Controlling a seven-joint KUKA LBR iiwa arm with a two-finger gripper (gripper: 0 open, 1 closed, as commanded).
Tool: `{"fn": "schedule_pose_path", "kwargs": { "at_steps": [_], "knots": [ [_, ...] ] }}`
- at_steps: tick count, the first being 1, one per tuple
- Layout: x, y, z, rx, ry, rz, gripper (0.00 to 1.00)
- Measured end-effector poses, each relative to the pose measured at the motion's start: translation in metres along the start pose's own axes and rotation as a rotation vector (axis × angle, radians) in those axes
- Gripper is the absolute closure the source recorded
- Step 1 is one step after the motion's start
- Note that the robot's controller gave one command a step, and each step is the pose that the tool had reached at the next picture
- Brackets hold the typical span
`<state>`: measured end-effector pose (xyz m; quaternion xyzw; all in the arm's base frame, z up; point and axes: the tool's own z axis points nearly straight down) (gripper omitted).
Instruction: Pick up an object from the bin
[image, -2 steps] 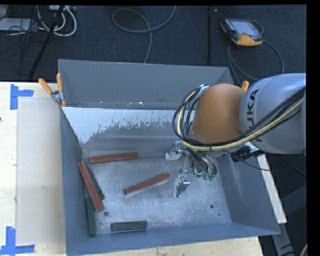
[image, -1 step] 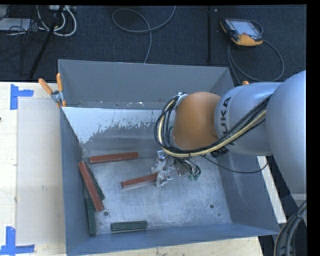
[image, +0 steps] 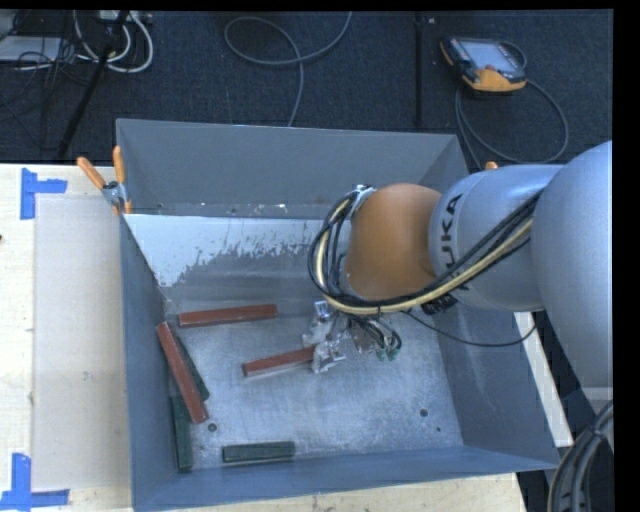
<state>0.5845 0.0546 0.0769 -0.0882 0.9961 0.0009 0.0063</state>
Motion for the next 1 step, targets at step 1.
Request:
{"fn": "schedule_pose_path", "kwargs": {
  "at_steps": [1],
  "knots": [
    [0.0052,-0.0021,-0.1867,0.001,0.013,-0.012,1.00]
  ]
}}
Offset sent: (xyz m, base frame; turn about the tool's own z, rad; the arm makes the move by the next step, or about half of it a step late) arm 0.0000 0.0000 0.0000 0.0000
